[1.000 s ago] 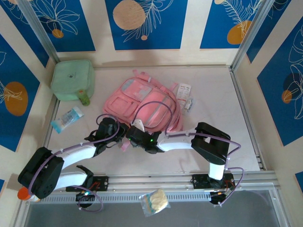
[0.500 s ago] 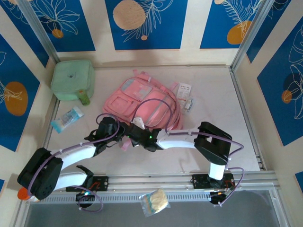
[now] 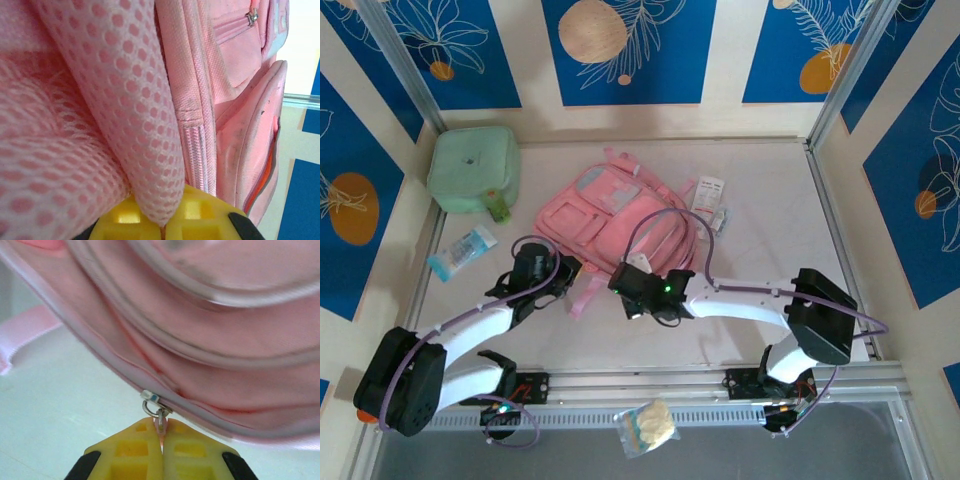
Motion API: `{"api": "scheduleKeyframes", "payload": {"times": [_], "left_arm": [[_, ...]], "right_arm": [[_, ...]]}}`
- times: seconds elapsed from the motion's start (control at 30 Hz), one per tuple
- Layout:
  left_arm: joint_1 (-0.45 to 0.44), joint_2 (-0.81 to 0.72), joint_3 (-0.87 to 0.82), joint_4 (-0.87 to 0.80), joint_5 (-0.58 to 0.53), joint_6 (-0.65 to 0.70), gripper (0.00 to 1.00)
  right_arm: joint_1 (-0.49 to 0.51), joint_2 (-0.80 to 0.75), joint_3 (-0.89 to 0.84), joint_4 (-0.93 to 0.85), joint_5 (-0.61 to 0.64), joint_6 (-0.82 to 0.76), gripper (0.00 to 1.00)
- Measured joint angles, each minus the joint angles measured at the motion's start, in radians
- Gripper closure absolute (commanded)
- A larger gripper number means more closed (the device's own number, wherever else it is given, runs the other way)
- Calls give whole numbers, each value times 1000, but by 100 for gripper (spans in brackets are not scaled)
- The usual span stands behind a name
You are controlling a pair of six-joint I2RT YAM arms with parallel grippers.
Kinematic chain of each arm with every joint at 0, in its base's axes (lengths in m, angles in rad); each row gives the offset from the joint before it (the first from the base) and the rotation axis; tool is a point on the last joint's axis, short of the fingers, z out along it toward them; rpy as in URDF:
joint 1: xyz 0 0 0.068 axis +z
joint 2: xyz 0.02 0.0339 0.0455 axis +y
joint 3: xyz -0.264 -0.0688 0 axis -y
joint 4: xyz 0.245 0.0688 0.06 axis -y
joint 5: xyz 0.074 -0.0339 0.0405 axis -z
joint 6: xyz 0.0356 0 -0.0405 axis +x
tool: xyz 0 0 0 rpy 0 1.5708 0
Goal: Pack the student bag
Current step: Zip the student bag at the center of the table.
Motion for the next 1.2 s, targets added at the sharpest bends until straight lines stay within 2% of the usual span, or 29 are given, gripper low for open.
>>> {"api": "scheduleKeyframes", "payload": {"times": [0.2, 0.43, 0.57, 0.63, 0.7, 0.83, 1.03, 1.2], "left_arm": [[2, 3, 0, 2, 7, 4, 100], [2, 6, 0, 2, 6, 7, 100], [2, 6, 0, 2, 6, 7, 100], [2, 6, 0, 2, 2, 8, 100], [2, 6, 0, 2, -2, 8, 100], [3, 7, 0, 2, -2, 11, 100], [37, 11, 8, -25, 33, 63, 100], [141, 42, 58, -82, 115, 148, 100]], "right_arm": [[-19, 29, 23, -27, -6, -34, 99], [-39, 117, 73, -32, 11, -62, 82], [-40, 159, 105, -37, 32, -67, 80], [-40, 182, 117, -37, 41, -67, 82], [-40, 194, 117, -32, 50, -75, 90], [-37, 200, 120, -34, 68, -79, 100], [-32, 189, 124, -66, 82, -72, 100], [-31, 92, 94, -103, 85, -46, 100]]}}
